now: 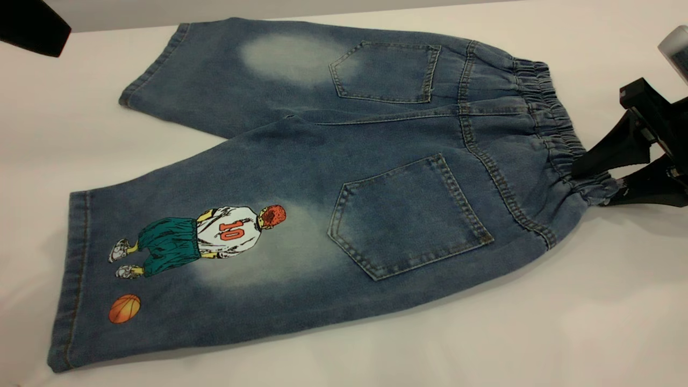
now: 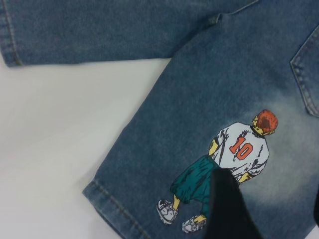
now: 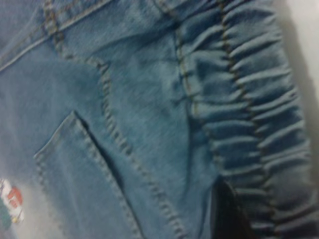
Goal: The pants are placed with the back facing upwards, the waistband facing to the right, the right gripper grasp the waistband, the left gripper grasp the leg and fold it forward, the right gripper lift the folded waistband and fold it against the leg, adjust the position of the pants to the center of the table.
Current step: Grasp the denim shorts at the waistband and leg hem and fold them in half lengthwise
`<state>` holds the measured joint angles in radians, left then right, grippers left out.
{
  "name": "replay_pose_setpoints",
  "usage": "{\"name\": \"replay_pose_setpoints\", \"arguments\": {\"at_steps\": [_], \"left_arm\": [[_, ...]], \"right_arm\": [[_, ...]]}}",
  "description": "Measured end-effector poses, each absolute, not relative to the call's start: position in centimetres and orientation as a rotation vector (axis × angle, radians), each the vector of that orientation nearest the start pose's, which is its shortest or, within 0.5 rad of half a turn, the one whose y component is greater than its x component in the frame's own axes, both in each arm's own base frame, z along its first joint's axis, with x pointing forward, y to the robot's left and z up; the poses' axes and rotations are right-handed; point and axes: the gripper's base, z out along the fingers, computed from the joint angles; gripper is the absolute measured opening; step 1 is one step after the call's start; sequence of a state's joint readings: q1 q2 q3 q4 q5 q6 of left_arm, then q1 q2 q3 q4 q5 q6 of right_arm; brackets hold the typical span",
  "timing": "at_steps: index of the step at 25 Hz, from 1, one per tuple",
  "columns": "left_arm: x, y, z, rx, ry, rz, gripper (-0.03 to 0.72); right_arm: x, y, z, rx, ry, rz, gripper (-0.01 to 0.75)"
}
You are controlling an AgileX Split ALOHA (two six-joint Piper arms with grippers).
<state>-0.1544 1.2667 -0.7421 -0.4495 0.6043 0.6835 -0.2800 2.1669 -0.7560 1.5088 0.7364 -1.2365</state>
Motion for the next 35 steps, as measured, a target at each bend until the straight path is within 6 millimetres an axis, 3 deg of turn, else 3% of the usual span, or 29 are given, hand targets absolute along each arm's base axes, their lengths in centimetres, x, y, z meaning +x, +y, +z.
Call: {"name": "replay_pose_setpoints", "arguments": {"at_steps": [19,24,35], "left_arm": [[22.88,-5.89,24.32,0.699,2.457,-0.264,0.384],[22.82,-5.91,24.38,0.698,2.456,-0.267,0.384],[22.79,-5.92,24.37,0.699,2.459,-0.271,0.384]], "right_arm": [[29.73,-2.19,3.32,0.570,2.688,1.047,0.309],[29.39,-1.68,3.61,0.518,2.706,1.137,0.309],[29.37,-1.75,2.95,0.585,2.754,1.051,0.309]]}}
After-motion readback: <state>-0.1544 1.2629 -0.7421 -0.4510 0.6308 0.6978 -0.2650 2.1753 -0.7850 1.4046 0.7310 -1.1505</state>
